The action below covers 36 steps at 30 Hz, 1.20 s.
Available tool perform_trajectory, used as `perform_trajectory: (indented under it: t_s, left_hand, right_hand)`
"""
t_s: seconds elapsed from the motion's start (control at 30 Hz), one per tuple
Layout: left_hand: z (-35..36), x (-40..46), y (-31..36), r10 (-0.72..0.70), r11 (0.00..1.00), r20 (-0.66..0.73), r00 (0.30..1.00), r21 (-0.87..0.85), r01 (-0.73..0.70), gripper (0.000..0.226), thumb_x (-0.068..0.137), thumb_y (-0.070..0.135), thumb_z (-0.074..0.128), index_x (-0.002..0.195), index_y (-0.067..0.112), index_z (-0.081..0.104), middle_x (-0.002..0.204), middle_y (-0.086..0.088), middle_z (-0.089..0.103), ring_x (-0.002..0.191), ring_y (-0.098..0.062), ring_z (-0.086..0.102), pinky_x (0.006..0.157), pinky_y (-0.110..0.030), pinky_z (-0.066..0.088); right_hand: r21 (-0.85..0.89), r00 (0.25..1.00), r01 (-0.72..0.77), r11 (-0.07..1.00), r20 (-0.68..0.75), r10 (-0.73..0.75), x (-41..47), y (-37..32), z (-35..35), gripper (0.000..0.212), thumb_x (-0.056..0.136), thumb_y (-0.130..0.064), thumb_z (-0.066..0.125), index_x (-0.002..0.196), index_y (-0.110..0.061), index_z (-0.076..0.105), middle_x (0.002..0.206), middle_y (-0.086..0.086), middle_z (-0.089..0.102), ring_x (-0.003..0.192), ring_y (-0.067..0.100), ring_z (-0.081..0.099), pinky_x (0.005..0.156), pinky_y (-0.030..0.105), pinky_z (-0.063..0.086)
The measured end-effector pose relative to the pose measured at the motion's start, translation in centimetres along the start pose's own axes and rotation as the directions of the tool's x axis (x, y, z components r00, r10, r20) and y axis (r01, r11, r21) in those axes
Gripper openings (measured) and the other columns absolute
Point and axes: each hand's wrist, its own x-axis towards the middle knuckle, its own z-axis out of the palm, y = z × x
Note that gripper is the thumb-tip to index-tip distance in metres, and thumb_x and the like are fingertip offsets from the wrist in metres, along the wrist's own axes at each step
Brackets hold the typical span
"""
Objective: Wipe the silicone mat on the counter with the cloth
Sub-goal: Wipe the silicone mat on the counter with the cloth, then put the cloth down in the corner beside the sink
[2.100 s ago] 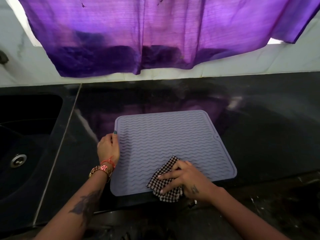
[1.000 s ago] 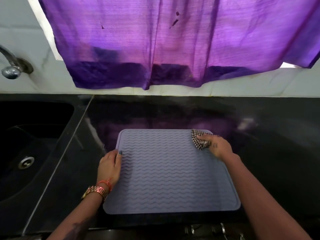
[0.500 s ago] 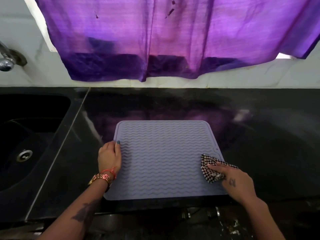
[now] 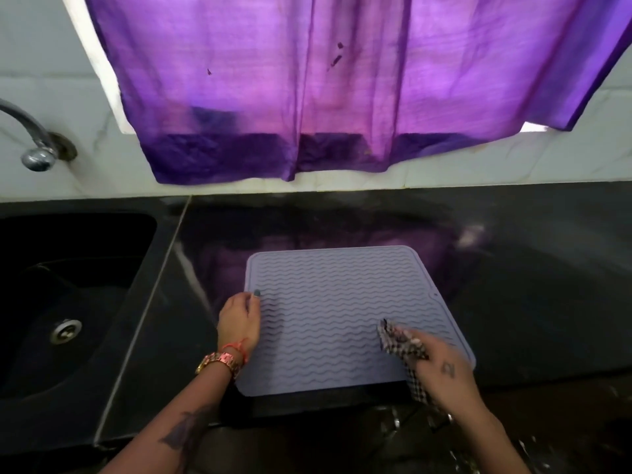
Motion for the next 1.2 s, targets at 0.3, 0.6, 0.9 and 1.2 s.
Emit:
perform_trajectory:
  t_s: [0.3,0.6,0.9,1.2]
  left_hand:
    - [-7.9,-2.0,-0.9,0.032,0.887,0.341,0.94,-0.443,0.13,0.009,0.093,0.028,0.049,0.099,0.03,0.055,0.107,-0.002,0.063,0.091,-0.014,0.057,0.087,-0.033,0.048]
    - [-15.0,-2.3,-3.7,0.041,0.681,0.576,0.817,-0.614,0.399,0.058,0.082,0.026,0.066,0.133,0.018,0.039,0.12,-0.005,0.062,0.106,-0.02,0.061,0.089,-0.037,0.051]
    - [-20.6,1.1,-8.1,0.123,0.747,0.48,0.869,-0.621,0.236,0.119,0.066,-0.012,0.072,0.145,0.037,-0.003,0.133,-0.002,0.05,0.119,-0.018,0.054,0.102,-0.039,0.046]
    - [-25.2,4.4,-13.0,0.096,0.756,0.393,0.915,-0.627,0.19,0.087,0.07,-0.006,0.071,0.136,0.039,0.037,0.139,0.011,0.044,0.122,0.001,0.048,0.095,-0.017,0.046]
  right_hand:
    - [0.917,0.936,-0.35,0.19,0.335,0.108,-0.1,-12.7,7.3,0.018,0.09,-0.007,0.055,0.108,-0.008,0.061,0.09,0.011,0.073,0.079,0.026,0.07,0.063,0.034,0.059]
    - [0.843,0.831,-0.523,0.128,0.537,-0.144,-2.0,-21.8,13.7,0.031,0.087,-0.024,0.059,0.106,-0.001,0.065,0.096,0.019,0.073,0.08,0.029,0.073,0.064,0.039,0.061]
    - [0.785,0.84,-0.483,0.388,0.541,-0.049,2.6,-28.9,19.8,0.041,0.079,-0.039,0.07,0.104,-0.007,0.068,0.093,0.016,0.074,0.085,0.033,0.071,0.068,0.042,0.057]
    - [0.671,0.755,-0.534,0.514,0.652,-0.067,6.2,-35.6,25.5,0.048,0.082,-0.052,0.061,0.103,-0.009,0.066,0.098,0.019,0.072,0.088,0.036,0.07,0.078,0.048,0.057]
